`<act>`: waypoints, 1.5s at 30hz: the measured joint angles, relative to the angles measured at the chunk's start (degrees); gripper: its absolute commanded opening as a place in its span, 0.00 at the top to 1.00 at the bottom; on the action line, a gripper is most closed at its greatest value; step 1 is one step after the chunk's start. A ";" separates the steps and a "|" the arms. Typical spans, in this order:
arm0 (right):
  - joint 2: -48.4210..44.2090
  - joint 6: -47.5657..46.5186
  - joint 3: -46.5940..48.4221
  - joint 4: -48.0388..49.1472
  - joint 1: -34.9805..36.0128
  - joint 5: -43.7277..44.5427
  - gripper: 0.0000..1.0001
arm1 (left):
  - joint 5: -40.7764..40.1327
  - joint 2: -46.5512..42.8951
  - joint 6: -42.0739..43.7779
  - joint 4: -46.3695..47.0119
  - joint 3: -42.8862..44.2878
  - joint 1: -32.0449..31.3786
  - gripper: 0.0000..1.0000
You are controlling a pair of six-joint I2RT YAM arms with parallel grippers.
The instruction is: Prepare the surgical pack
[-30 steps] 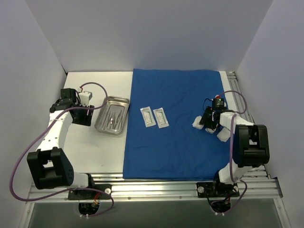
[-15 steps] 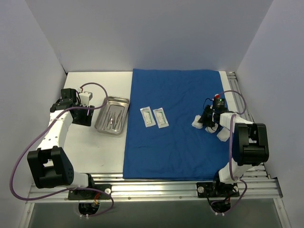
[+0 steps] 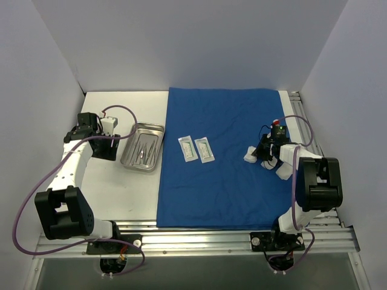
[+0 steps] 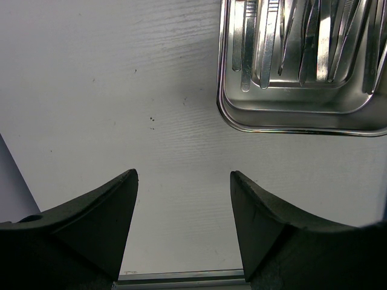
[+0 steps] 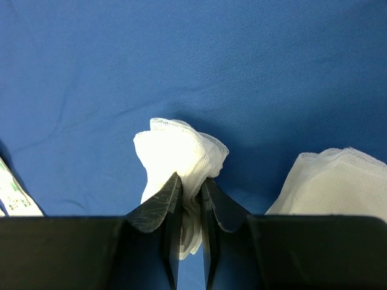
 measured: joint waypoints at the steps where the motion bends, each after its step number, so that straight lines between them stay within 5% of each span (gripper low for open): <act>1: -0.17 0.00 -0.02 -0.07 0.00 -0.02 1.00 | -0.02 0.00 0.00 0.00 0.02 0.00 0.28; 17: -7.15 0.26 2.29 -4.44 1.22 -0.79 1.00 | -0.35 0.00 -0.09 -0.02 0.02 0.00 0.28; 30: -9.55 5.97 16.15 -7.80 16.26 3.23 1.00 | -0.44 0.20 -0.33 -0.02 0.02 0.00 0.28; 36: 3.48 12.92 32.79 -0.07 31.39 5.88 1.00 | -0.48 0.79 -0.37 -0.04 0.02 0.00 0.28; 45: 33.90 21.84 61.96 7.28 44.19 7.39 1.00 | -1.42 0.76 -0.39 0.07 0.02 0.00 0.28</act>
